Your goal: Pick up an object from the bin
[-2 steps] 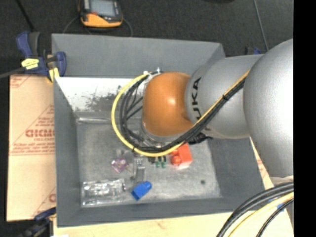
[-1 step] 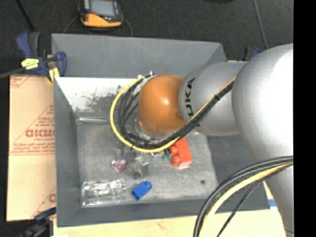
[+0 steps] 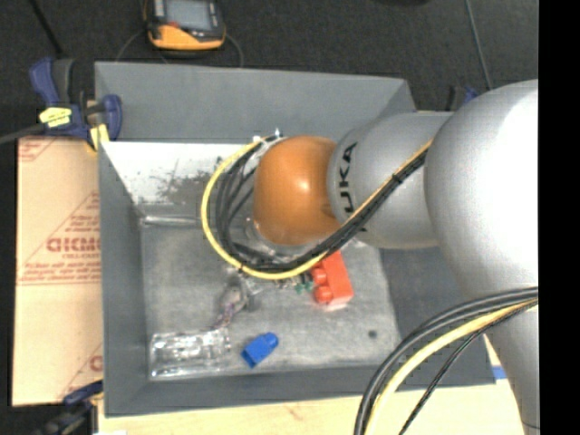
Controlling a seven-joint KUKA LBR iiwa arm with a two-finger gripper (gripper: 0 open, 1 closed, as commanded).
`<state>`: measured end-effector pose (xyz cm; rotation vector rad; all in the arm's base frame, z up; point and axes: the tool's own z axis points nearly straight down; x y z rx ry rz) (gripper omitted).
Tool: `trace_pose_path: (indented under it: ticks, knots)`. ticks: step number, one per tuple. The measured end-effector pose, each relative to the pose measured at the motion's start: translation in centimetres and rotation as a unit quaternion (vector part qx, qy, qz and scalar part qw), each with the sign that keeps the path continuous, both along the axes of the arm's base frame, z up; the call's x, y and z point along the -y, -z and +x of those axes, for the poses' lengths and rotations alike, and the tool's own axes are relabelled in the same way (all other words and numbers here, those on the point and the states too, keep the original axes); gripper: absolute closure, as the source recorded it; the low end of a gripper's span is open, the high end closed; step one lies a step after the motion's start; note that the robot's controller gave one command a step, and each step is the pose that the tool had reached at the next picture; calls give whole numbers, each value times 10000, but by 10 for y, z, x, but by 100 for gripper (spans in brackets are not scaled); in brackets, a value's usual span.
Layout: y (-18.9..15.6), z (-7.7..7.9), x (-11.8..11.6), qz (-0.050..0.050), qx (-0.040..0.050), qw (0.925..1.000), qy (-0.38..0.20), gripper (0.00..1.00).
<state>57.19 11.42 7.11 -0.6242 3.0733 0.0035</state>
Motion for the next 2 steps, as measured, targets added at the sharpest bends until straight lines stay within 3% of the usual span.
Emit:
trace_pose_path:
  ticks: [1, 2]
  knots:
    - [-148, -12, 0, -9, 35, 10000, -77, 100]
    - [-143, -14, 0, -7, -9, 10000, -70, 0]
